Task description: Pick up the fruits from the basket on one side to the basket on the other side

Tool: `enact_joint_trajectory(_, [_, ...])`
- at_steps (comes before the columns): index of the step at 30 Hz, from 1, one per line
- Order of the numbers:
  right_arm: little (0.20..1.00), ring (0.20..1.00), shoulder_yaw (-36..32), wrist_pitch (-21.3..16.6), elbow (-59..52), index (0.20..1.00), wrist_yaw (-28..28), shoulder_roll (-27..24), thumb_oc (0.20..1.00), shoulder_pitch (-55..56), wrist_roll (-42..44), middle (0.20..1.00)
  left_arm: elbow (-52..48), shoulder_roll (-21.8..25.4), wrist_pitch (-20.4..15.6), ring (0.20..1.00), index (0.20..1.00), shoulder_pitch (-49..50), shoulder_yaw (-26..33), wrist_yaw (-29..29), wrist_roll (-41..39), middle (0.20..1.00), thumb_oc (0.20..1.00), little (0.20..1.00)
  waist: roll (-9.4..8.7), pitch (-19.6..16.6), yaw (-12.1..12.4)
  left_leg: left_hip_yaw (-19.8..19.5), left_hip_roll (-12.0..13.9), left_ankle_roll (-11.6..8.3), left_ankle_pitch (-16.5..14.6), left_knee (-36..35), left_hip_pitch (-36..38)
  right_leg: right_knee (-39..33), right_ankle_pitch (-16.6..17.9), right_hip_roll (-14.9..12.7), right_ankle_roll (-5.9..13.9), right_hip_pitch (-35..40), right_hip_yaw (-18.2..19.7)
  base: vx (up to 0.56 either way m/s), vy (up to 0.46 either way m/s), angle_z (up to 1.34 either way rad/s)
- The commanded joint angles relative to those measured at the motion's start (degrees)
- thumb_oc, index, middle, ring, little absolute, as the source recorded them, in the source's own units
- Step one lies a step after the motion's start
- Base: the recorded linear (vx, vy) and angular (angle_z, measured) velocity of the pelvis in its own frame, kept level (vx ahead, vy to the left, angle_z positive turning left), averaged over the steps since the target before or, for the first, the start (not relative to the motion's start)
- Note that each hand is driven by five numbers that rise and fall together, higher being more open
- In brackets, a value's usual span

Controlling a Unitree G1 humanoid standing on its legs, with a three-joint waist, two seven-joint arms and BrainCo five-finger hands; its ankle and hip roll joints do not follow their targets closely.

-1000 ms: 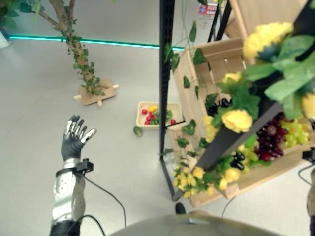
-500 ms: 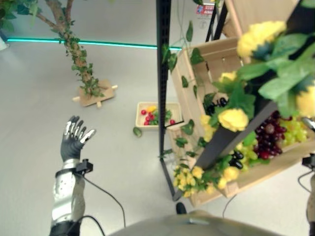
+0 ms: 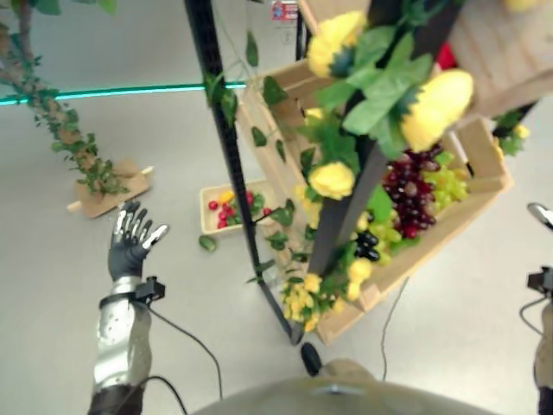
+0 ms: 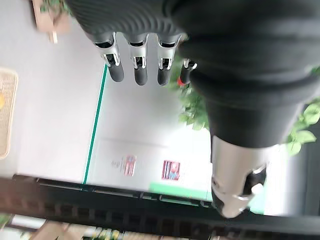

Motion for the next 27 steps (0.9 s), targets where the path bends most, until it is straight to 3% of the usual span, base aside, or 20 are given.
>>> enact_joint_trajectory(1, [1.0,1.0,-2.84,-3.22,-1.3,1.0,-0.44,0.05,1.0,-4.16,0.13,1.0,-0.5,3.57,-4.28,1.0,1.0,-1.54,2.18,0.4,1.73,1.0,1.0,1.0,-1.27,0.39,0.0,-1.99,-1.43,4.14,-8.25,7.05,-2.09,5.39,-6.75,-1.91,5.21,0.45,0.87,-0.03,0.035,-0.51])
enact_joint_trajectory(8, [1.0,1.0,-2.98,-3.56,-1.2,1.0,-0.57,0.25,1.0,-4.69,0.48,1.0,-0.33,3.58,-4.67,1.0,1.0,-2.04,2.22,0.42,1.97,1.0,1.0,1.0,-1.45,1.09,-0.62,0.58,-1.36,4.03,-8.98,8.48,-2.47,5.25,-5.88,-1.88,5.75,-0.36,2.86,-0.02,0.018,-0.3])
enact_joint_trajectory(14, [1.0,1.0,-0.28,-1.66,6.53,1.0,0.14,0.03,1.0,-1.95,0.49,1.0,-0.07,4.01,-4.96,1.0,1.0,-1.82,2.58,0.99,2.12,1.0,1.0,1.0,-1.88,1.69,-1.13,2.34,-1.01,3.95,-9.53,9.85,-2.71,5.68,-5.58,-1.59,5.97,-0.83,4.14,-0.01,0.009,-0.09])
enact_joint_trajectory(19, [1.0,1.0,7.43,2.27,25.27,1.0,4.24,-0.91,1.0,2.36,-0.79,1.0,-0.16,4.22,-4.51,1.0,1.0,-1.99,2.45,0.05,2.18,1.0,1.0,1.0,-2.43,2.62,-1.07,2.39,-0.98,3.63,-9.37,10.33,-3.05,6.13,-5.55,-1.81,5.83,-1.07,3.93,-0.03,-0.001,-0.02])
enact_joint_trajectory(27, [1.0,1.0,22.11,8.04,57.02,1.0,8.7,-2.76,1.0,-1.35,-6.46,1.0,1.84,5.39,-3.1,1.0,1.0,-4.58,-0.68,-1.36,1.2,1.0,1.0,1.0,-2.96,3.5,1.71,0.3,-0.75,3.04,-9.14,11.56,-3.58,6.53,-6.09,-2.86,5.14,-0.21,1.25,0.0,-0.033,0.04])
